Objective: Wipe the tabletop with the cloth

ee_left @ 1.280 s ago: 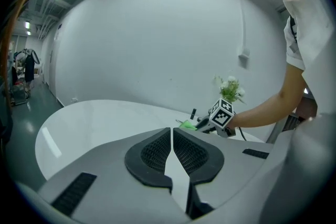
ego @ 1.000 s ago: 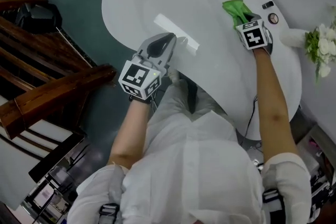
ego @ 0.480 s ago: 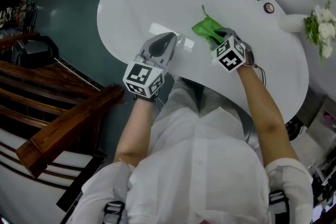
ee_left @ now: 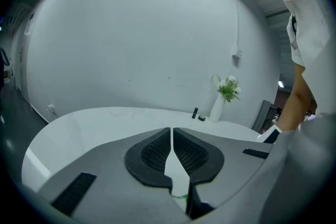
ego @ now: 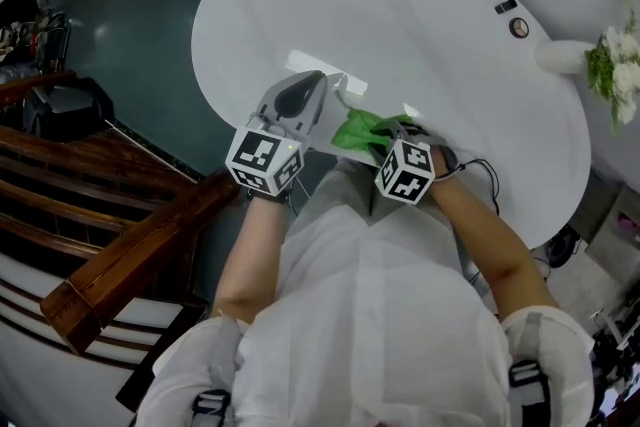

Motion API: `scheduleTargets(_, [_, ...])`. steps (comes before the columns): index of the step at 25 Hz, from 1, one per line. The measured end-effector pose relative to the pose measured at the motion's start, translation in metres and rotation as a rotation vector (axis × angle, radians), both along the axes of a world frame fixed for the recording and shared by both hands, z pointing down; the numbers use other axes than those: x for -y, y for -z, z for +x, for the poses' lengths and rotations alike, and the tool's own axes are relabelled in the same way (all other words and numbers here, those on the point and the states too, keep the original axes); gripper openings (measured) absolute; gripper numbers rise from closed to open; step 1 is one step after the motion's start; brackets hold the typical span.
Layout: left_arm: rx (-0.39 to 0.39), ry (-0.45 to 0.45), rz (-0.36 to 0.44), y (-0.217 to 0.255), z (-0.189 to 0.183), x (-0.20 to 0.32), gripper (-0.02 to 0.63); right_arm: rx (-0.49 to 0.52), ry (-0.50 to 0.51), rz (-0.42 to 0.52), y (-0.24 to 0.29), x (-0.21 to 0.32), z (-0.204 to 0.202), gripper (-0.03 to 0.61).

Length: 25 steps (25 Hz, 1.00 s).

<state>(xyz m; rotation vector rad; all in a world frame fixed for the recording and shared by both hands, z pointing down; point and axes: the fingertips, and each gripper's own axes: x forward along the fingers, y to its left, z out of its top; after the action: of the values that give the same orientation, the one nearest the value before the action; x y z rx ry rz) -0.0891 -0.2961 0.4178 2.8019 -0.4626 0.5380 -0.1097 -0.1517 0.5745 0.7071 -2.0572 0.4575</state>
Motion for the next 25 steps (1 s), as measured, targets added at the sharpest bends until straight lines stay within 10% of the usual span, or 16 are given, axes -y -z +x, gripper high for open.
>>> scheduleTargets(8, [-0.001, 0.007, 0.003, 0.003, 0.010, 0.022, 0.028, -0.013, 0.062, 0.016, 0.000, 0.039, 0.006, 0.075])
scheduleTargets(18, [0.001, 0.020, -0.011, -0.004, 0.021, 0.034, 0.028, -0.111, -0.415, 0.065, 0.005, 0.170, 0.221, 0.075])
scheduleTargets(25, [0.015, 0.072, -0.011, -0.007, -0.005, 0.043, 0.028, -0.181, -0.607, 0.069, 0.005, 0.237, 0.297, 0.074])
